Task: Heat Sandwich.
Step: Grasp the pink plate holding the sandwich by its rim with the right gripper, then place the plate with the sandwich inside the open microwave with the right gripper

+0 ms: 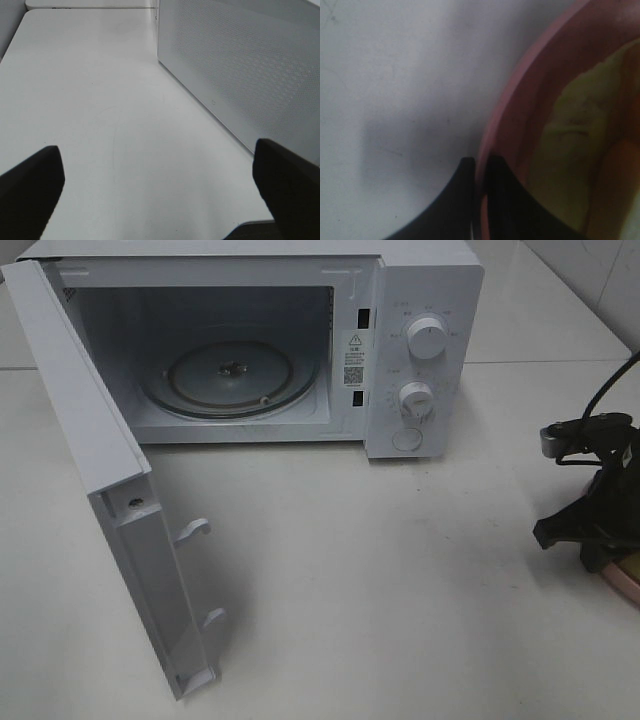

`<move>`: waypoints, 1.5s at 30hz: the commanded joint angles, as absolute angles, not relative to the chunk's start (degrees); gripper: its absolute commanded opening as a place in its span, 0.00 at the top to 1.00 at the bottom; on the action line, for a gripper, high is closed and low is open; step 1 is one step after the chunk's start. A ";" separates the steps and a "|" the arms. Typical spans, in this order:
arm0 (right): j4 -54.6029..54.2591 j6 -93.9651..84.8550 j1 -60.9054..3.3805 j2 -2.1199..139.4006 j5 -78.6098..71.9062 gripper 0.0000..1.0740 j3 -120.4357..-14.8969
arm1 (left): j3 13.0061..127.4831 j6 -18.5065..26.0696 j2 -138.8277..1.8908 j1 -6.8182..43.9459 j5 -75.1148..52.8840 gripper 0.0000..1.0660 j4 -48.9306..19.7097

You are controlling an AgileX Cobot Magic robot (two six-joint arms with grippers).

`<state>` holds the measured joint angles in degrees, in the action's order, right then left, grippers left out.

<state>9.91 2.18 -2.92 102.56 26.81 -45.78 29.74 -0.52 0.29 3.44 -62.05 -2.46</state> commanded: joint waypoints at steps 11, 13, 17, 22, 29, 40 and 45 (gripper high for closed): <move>11.23 3.78 -2.75 102.62 30.77 1.00 -45.66 | 29.62 -0.92 1.60 3.27 -61.31 0.08 -2.41; 11.52 4.30 -2.75 102.62 31.17 1.00 -45.66 | 29.62 -0.92 1.60 3.27 -61.31 0.08 -2.41; 12.66 6.36 -2.81 102.62 31.74 1.00 -45.66 | 29.62 -0.92 1.60 3.27 -61.31 0.08 -2.41; 14.78 7.56 -4.13 102.62 33.12 1.00 -45.66 | 29.62 -0.92 1.60 3.27 -61.31 0.08 -2.41; 21.03 13.69 -8.19 102.56 36.27 1.00 -45.66 | 29.62 -0.92 1.60 3.27 -61.31 0.08 -2.41; 22.57 15.18 -11.00 102.27 40.34 1.00 -45.66 | 29.62 -0.92 1.60 3.27 -61.31 0.08 -2.41; 22.69 15.30 -11.52 99.29 42.00 1.00 -45.66 | 29.62 -0.92 1.60 3.27 -61.31 0.08 -2.41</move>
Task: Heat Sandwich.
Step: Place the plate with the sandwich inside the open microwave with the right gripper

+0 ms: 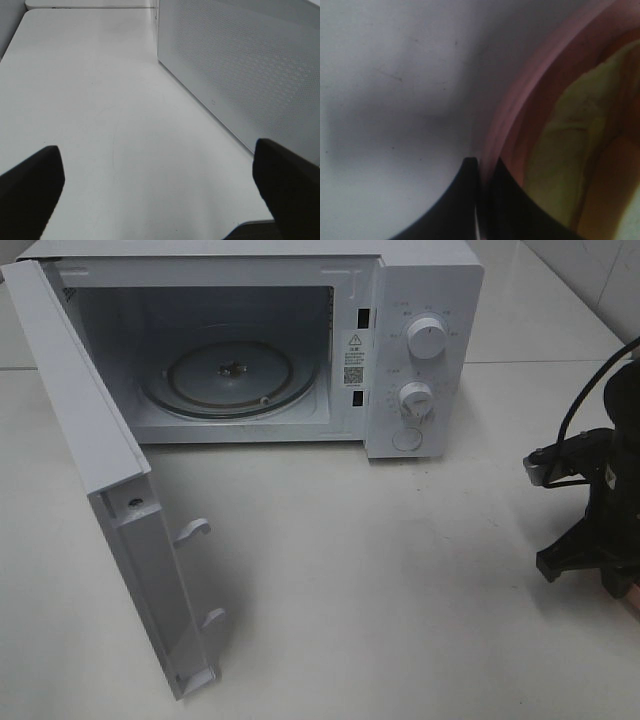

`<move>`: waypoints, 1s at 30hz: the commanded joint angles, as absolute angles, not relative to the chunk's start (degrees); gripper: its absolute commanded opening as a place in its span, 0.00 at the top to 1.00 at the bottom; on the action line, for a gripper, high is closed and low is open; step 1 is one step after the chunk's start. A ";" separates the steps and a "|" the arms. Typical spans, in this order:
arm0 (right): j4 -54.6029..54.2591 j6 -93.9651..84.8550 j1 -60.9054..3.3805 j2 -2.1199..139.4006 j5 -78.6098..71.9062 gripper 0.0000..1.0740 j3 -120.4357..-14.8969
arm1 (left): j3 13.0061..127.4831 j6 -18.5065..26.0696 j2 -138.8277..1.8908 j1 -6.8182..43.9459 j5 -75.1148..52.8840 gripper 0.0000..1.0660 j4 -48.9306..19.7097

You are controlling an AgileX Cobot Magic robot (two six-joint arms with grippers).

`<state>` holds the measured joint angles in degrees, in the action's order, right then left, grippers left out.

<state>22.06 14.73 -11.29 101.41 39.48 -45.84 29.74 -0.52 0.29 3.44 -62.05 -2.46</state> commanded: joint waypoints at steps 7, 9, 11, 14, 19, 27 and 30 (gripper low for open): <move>22.52 15.30 -11.52 93.79 46.93 1.00 -45.66 | 29.62 -0.92 1.60 3.27 -61.31 0.08 -2.41; 22.46 15.36 -11.52 93.05 47.56 1.00 -45.66 | 29.62 -0.92 1.60 3.27 -61.31 0.08 -2.41; 21.66 15.36 -11.52 90.99 48.87 1.00 -45.66 | 29.62 -0.92 1.60 3.27 -61.31 0.08 -2.41; 21.20 15.30 -11.52 89.78 49.56 1.00 -45.66 | 29.62 -0.92 1.60 3.27 -61.31 0.08 -2.41; 20.97 15.24 -12.95 86.86 51.39 1.00 -45.55 | 29.62 -0.92 1.60 3.27 -61.31 0.08 -2.41; 20.91 14.84 -21.89 84.28 54.26 1.00 -45.55 | 29.62 -0.92 1.60 3.27 -61.31 0.08 -2.41; 20.91 14.78 -24.24 83.77 54.83 1.00 -45.55 | 29.62 -0.92 1.60 3.27 -61.31 0.08 -2.41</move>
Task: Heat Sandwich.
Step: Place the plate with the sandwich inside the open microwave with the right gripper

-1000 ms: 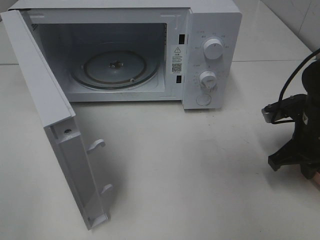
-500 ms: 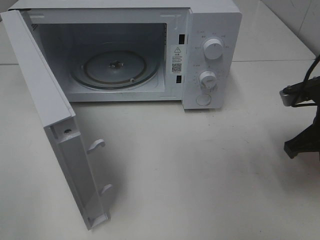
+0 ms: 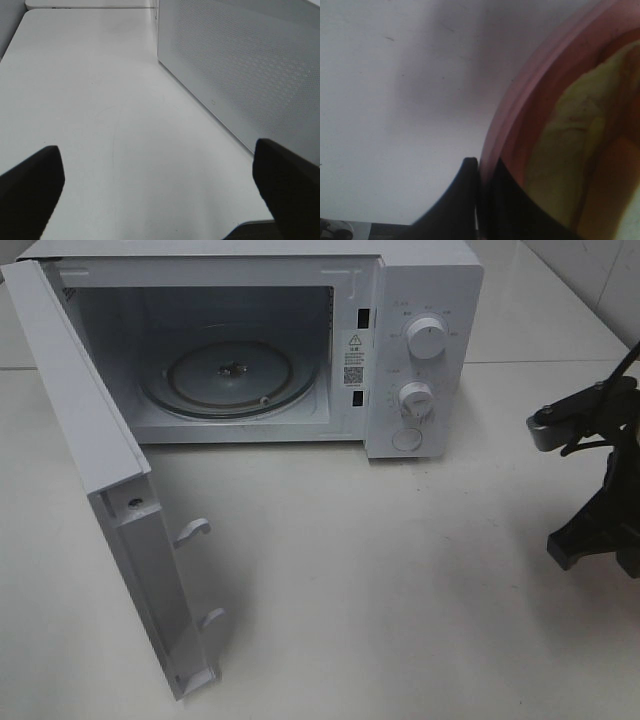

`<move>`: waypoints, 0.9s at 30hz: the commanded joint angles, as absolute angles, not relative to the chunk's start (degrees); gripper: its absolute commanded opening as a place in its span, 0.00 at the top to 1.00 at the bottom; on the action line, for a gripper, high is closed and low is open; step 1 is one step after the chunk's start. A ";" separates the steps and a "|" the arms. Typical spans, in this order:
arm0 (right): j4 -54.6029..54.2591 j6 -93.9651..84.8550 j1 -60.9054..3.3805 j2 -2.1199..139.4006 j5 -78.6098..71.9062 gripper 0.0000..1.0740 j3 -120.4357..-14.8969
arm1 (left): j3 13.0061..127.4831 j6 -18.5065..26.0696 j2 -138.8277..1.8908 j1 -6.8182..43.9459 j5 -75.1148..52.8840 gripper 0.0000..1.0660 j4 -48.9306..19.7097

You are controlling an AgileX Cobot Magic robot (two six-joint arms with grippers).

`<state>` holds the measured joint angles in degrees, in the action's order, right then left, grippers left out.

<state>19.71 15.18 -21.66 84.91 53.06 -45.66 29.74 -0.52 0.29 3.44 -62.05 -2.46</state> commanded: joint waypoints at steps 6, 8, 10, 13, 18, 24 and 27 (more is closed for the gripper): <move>20.97 14.32 -33.29 82.10 56.21 1.00 -45.55 | 29.62 -0.92 1.60 3.27 -61.31 0.08 -2.41; 20.97 14.32 -34.49 81.88 56.44 1.00 -45.55 | 29.62 -0.92 1.60 3.27 -61.31 0.08 -2.41; 21.26 14.32 -38.16 81.42 56.72 1.00 -45.55 | 29.62 -0.92 1.60 3.27 -61.31 0.08 -2.41; 21.37 14.32 -40.28 81.25 56.84 1.00 -45.55 | 29.62 -0.92 1.60 3.27 -61.31 0.08 -2.41; 21.37 13.18 -45.44 81.25 57.01 1.00 -45.55 | 29.62 -0.92 1.60 3.27 -61.31 0.08 -2.41; 21.43 10.20 -52.25 81.25 57.18 1.00 -45.55 | 29.62 -0.92 1.60 3.27 -61.31 0.08 -2.41; 21.60 9.22 -54.89 81.25 57.18 1.00 -45.55 | 29.62 -0.92 1.60 3.27 -61.31 0.08 -2.41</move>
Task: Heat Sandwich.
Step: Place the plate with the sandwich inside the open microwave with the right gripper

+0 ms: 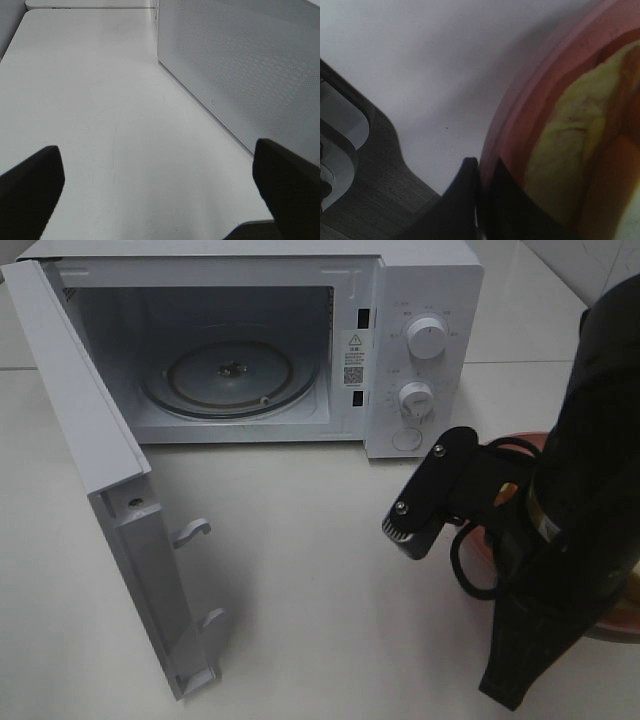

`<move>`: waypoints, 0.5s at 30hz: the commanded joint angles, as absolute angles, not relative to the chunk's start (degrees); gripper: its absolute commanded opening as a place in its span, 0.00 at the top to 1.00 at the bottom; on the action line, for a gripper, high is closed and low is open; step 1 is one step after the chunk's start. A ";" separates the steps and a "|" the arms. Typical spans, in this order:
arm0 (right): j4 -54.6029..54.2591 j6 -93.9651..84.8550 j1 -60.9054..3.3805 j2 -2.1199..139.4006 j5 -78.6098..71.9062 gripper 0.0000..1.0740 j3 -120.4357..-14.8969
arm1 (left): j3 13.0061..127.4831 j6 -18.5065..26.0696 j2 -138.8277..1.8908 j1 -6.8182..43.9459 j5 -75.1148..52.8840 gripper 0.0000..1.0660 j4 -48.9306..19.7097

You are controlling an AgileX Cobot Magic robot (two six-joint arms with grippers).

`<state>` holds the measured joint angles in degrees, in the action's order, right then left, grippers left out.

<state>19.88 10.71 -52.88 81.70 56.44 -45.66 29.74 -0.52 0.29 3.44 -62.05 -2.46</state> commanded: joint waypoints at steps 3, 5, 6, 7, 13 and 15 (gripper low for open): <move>21.72 7.79 -56.21 81.25 57.18 1.00 -45.55 | 29.62 -0.92 1.60 3.27 -61.31 0.08 -2.41; 22.29 5.96 -58.33 81.25 57.18 1.00 -45.55 | 29.62 -0.92 1.60 3.27 -61.31 0.08 -2.41; 22.52 5.44 -59.01 81.25 57.18 1.00 -45.55 | 29.62 -0.92 1.60 3.27 -61.31 0.08 -2.41; 22.52 5.44 -59.01 81.25 57.18 1.00 -45.55 | 29.62 -0.92 1.60 3.27 -61.31 0.08 -2.41; 22.86 -0.63 -61.42 81.25 56.49 1.00 -45.55 | 29.62 -0.92 1.60 3.27 -61.31 0.08 -2.41; 22.86 -4.76 -61.42 81.25 55.98 1.00 -45.55 | 29.62 -0.92 1.60 3.27 -61.31 0.08 -2.41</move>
